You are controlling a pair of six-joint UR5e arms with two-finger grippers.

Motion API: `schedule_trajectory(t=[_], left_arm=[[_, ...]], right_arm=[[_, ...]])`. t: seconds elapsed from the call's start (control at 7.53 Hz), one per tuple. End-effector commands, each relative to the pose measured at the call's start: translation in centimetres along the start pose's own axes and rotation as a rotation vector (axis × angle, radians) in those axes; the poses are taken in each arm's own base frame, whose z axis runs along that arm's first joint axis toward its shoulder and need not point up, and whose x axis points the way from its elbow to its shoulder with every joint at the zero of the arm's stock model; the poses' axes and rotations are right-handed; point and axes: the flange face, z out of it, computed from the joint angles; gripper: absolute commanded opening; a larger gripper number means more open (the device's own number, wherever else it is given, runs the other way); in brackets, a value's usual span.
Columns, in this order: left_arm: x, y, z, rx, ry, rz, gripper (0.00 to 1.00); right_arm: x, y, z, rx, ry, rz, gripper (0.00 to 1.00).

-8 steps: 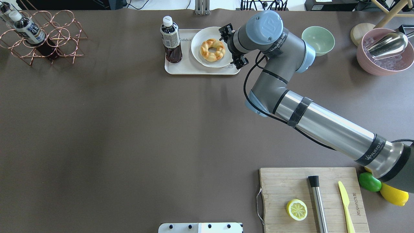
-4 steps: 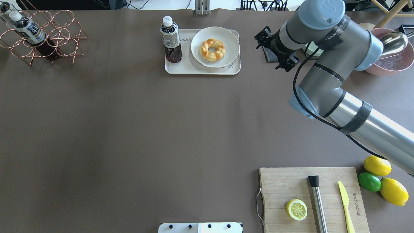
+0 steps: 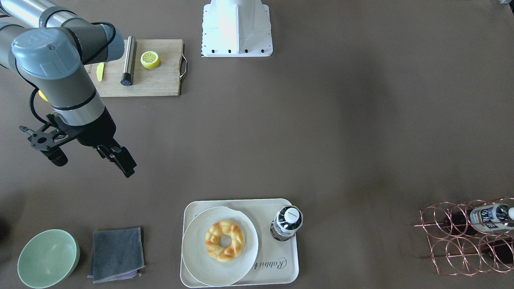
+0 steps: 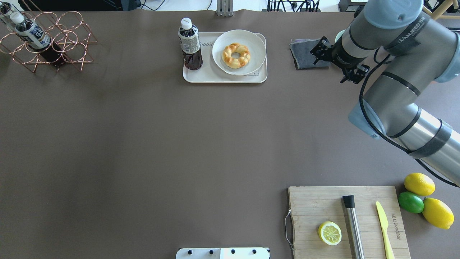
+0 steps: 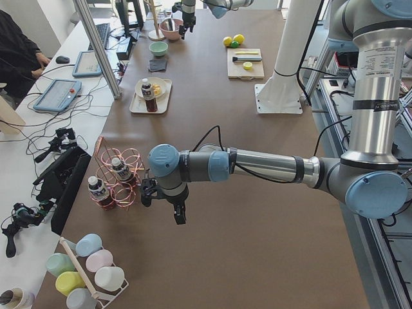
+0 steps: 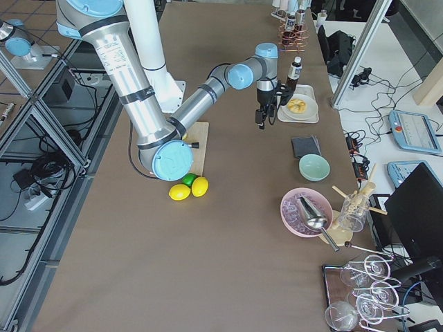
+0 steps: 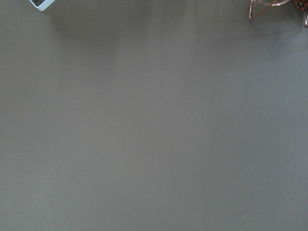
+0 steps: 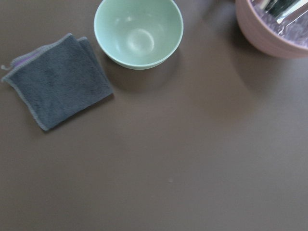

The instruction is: Place donut on tray

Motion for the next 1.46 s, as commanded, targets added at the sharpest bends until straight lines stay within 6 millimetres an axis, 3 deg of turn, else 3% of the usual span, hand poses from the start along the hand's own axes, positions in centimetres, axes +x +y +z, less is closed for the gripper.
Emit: schedule_trajectory(t=[0.0, 0.27, 0.53, 0.66, 0.8, 0.93, 1.06, 1.33], left_arm=[[0.2, -0.1, -0.1, 0.003, 0.002, 0.004, 0.98], [0.3, 0.0, -0.2, 0.006, 0.001, 0.004, 0.98], [0.5, -0.4, -0.4, 0.007, 0.001, 0.005, 0.98], [0.4, -0.4, -0.3, 0.006, 0.001, 0.007, 0.98], [0.3, -0.3, -0.3, 0.004, 0.0, 0.008, 0.98], [0.2, -0.3, -0.2, 0.002, 0.0, 0.007, 0.98], [0.2, -0.3, -0.1, 0.001, 0.0, 0.008, 0.98], [0.3, -0.3, -0.2, 0.003, 0.002, 0.01, 0.98]], right_arm=[[10.2, -6.6, -2.1, -0.046, 0.198, -0.345, 0.99], [21.1, -13.5, -2.1, -0.116, 0.24, -0.595, 0.99], [31.2, -17.2, -1.5, -0.203, 0.11, -0.625, 0.99], [35.1, -17.7, 0.5, -0.249, -0.014, -0.584, 0.99], [38.5, -17.8, 4.2, -0.268, -0.141, -0.615, 0.99], [40.7, -18.5, 7.5, -0.287, -0.22, -0.588, 0.99], [42.1, -18.6, 9.5, -0.288, -0.224, -0.588, 0.99], [42.7, -18.8, 10.2, -0.273, -0.228, -0.598, 0.99]])
